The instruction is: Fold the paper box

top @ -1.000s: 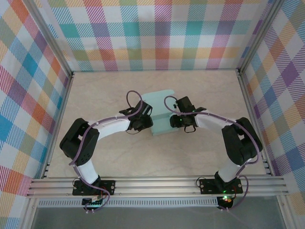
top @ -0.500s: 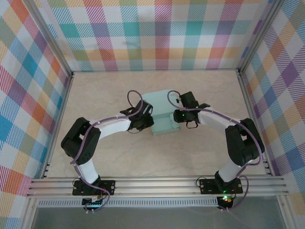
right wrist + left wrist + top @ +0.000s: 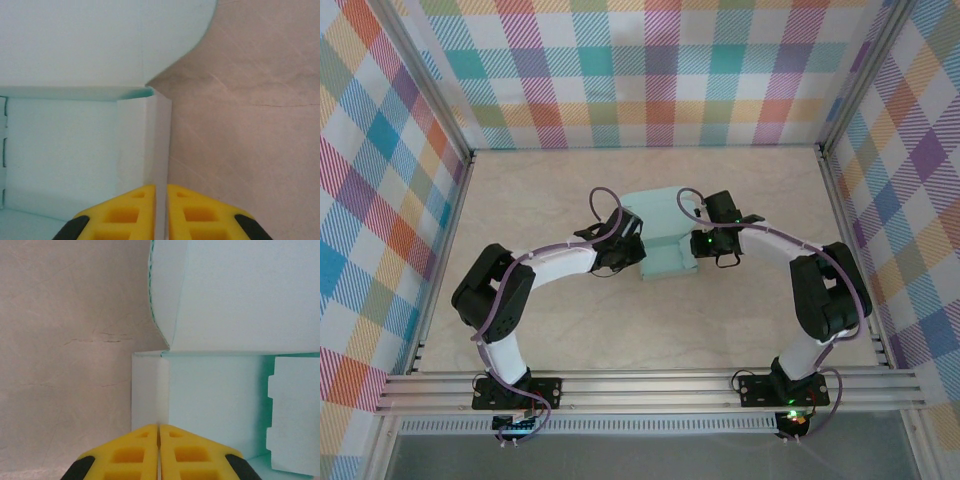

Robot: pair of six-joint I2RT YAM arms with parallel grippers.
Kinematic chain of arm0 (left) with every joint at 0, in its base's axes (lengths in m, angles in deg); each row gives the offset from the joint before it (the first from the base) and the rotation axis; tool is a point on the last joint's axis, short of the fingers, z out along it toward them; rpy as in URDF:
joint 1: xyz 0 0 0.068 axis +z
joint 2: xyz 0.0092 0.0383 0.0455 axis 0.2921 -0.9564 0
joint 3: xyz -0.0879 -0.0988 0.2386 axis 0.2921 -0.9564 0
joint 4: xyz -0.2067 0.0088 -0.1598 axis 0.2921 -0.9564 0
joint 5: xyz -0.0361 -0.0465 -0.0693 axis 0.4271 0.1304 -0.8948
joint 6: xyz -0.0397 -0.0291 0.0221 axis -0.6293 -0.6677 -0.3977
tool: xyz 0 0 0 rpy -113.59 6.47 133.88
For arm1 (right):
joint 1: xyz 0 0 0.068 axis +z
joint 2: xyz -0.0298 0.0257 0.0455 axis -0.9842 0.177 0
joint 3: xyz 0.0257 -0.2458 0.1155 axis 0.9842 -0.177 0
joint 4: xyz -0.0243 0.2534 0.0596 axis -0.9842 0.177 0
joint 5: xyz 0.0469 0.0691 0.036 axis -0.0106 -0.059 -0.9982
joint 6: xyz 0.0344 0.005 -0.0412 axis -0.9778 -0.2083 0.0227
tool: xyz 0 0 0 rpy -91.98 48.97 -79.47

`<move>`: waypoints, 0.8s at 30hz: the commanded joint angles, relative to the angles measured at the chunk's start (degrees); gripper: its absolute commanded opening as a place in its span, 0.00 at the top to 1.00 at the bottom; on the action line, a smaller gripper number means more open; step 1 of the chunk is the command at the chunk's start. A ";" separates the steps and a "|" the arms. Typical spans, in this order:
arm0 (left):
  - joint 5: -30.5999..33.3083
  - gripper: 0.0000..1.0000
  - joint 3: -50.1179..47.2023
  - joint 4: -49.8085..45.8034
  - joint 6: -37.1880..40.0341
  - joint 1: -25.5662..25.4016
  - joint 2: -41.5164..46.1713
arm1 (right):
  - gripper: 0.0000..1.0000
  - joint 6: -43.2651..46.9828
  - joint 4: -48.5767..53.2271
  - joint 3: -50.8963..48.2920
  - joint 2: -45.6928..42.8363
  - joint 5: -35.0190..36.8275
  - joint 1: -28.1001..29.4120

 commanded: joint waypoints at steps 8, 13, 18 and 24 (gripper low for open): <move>-0.45 0.92 -0.36 -5.14 0.94 0.25 -4.70 | 0.87 0.63 0.42 1.28 1.35 -4.69 -0.02; -0.71 0.92 -0.03 -5.09 1.03 0.23 -5.16 | 0.85 0.45 0.31 1.05 2.23 -6.04 -0.02; -0.66 0.92 0.08 -6.99 1.07 0.23 -5.36 | 0.82 -0.14 -0.64 0.02 1.12 -6.68 -0.02; -0.70 0.92 0.12 -7.07 1.08 0.21 -5.71 | 0.83 -1.16 -2.45 -1.32 -1.25 -6.92 -0.10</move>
